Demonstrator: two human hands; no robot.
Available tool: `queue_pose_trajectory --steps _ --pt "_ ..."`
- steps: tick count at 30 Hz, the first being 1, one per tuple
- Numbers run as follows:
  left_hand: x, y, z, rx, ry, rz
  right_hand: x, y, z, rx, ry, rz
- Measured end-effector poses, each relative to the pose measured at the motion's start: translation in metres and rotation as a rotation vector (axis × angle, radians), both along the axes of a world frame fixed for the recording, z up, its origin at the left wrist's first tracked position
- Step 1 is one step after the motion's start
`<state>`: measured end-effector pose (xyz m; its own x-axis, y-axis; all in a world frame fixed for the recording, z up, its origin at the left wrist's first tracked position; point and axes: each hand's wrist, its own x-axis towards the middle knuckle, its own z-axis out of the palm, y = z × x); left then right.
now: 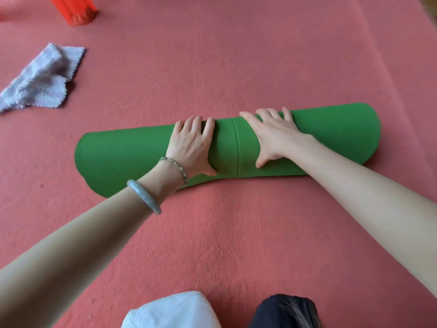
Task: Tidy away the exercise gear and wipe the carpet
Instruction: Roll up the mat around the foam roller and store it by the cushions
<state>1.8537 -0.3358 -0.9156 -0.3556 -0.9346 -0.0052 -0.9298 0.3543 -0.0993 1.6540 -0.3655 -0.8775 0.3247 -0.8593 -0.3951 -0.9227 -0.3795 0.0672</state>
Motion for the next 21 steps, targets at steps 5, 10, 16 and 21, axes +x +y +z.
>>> queue_pose_trajectory --steps 5,10,16,21 --pt "0.005 -0.032 0.014 0.148 0.007 -0.037 0.003 -0.010 0.004 0.009 -0.118 -0.227" --pt "0.008 -0.064 0.028 0.321 0.048 -0.043 0.002 0.026 -0.015 -0.332 -0.574 -0.769" --pt "0.012 -0.051 0.027 0.610 0.250 0.072 0.019 0.065 -0.049 -0.450 -1.169 -1.443" --pt "0.029 -0.019 0.012 1.025 0.685 0.251 0.037 0.066 -0.049 -0.168 -1.537 -1.726"
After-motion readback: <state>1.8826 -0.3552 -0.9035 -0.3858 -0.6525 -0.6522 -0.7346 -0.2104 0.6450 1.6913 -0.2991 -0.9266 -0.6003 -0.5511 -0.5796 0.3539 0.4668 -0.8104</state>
